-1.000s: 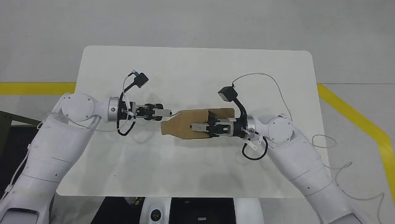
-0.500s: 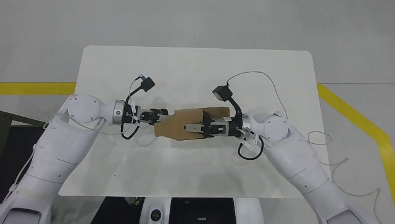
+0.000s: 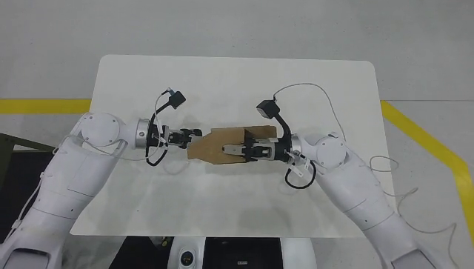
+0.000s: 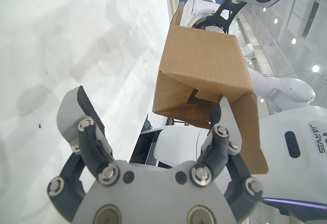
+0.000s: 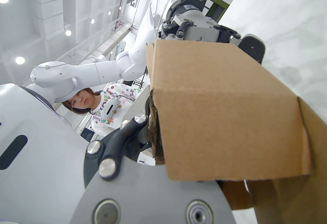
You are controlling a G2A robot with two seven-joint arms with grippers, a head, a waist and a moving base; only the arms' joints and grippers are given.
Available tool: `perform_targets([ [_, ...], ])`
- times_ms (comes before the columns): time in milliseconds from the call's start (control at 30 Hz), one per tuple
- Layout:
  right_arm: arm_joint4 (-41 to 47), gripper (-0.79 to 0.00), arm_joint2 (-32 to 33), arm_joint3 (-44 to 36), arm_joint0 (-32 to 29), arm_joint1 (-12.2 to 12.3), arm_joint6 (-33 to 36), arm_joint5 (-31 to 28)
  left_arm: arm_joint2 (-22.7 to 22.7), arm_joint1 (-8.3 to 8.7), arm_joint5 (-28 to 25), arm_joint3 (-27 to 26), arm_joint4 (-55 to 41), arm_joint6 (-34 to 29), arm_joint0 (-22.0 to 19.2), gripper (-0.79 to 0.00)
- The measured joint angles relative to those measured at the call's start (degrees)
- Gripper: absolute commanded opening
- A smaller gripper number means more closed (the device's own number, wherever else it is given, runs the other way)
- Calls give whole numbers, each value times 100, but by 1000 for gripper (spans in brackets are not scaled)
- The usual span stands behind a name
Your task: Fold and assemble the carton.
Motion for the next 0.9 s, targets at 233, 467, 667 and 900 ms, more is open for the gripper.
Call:
perform_targets([
  [233, -328, -785, 364, -45, -245, 114, -171, 138, -221, 42, -23, 81, 8, 58, 15, 0],
  [467, -507, -785, 493, -189, -409, 165, -283, 285, -350, 75, 3, -97, -97, -35, 103, 0],
  [667, -516, -785, 443, -286, -422, 157, -338, 291, -321, 76, 27, -174, -98, -87, 155, 0],
  [900, -415, -785, 392, -386, -365, 142, -309, 229, -264, 72, 157, -106, 110, 0, 145, 0],
])
